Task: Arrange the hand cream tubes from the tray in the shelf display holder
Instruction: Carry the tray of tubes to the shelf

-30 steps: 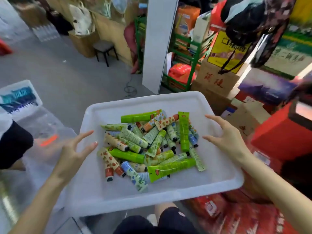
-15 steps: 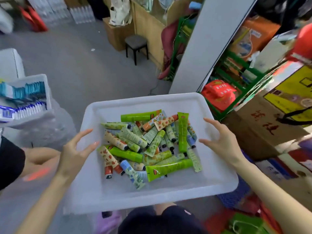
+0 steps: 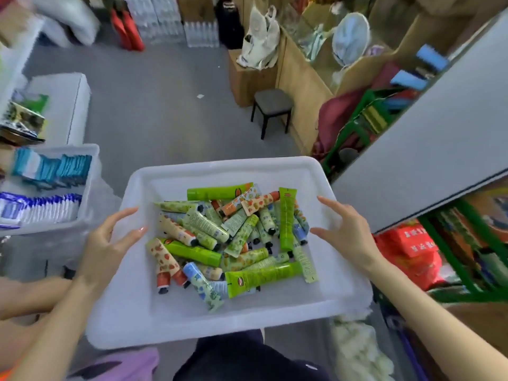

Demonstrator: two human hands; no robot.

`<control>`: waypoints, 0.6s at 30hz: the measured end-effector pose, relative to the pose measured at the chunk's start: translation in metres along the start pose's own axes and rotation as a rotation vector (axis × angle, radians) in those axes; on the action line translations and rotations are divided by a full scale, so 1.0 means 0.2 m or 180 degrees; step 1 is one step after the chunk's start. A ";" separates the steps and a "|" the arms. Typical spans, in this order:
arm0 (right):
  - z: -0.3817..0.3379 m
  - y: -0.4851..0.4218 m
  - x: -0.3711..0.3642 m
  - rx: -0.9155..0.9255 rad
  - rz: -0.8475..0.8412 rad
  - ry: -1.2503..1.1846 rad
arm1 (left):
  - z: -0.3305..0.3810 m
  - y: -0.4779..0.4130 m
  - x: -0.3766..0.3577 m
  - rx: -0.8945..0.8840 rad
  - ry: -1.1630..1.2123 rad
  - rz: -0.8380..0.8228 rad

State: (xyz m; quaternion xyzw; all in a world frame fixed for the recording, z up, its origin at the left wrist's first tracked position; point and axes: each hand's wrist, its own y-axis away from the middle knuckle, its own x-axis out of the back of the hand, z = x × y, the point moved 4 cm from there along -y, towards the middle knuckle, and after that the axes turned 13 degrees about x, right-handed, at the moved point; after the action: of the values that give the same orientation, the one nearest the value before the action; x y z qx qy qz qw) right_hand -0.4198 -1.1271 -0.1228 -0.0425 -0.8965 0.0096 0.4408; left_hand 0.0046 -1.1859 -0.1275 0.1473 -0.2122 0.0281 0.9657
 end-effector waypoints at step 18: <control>0.07 -2.43 0.05 0.0988 -0.0678 -0.0077 | 0.71 -1.39 -0.22 0.0486 0.0480 0.1283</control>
State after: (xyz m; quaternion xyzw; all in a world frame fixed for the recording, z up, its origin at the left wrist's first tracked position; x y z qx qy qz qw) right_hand -0.4688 -1.6104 -0.0970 0.1213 -0.8890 0.1016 0.4298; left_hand -0.0595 -1.4931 -0.0983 0.1721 -0.1618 0.2474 0.9397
